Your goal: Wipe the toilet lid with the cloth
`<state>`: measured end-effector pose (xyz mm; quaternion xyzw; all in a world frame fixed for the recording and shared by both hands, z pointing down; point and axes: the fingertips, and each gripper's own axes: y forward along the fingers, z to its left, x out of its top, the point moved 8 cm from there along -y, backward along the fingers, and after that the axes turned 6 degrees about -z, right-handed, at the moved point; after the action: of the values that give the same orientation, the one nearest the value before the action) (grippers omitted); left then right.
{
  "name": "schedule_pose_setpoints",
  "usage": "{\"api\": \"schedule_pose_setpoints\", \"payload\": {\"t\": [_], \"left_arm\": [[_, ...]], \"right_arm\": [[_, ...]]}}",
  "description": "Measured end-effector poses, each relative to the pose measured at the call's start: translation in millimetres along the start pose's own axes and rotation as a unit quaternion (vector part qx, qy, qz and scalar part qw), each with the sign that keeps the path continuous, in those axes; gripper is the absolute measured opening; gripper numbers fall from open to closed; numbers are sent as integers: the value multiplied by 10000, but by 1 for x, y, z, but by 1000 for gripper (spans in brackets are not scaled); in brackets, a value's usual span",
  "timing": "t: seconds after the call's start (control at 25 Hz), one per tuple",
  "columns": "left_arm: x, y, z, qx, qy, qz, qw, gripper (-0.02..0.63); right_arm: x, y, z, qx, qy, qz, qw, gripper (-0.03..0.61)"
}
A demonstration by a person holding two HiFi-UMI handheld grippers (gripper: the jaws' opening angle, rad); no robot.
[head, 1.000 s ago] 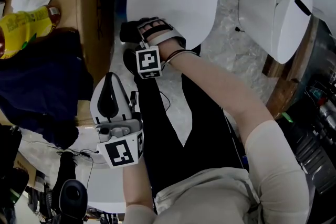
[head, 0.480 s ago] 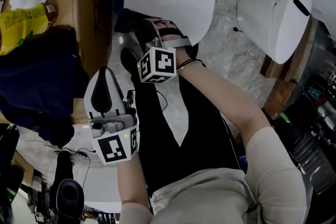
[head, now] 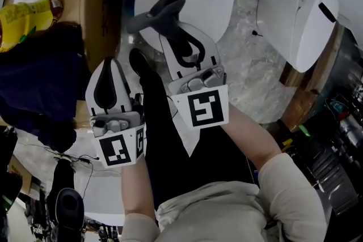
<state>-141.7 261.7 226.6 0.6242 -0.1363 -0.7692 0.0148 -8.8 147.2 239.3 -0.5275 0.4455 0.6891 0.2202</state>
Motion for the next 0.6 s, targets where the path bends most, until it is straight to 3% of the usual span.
{"api": "schedule_pose_setpoints", "payload": {"t": [0.16, 0.6], "left_arm": [[0, 5, -2, -25, -22, 0, 10000, 15], [-2, 13, -9, -106, 14, -26, 9999, 15]], "right_arm": [[10, -13, -2, -371, 350, -385, 9980, 66], [5, -24, -9, -360, 267, -386, 9983, 66]]}}
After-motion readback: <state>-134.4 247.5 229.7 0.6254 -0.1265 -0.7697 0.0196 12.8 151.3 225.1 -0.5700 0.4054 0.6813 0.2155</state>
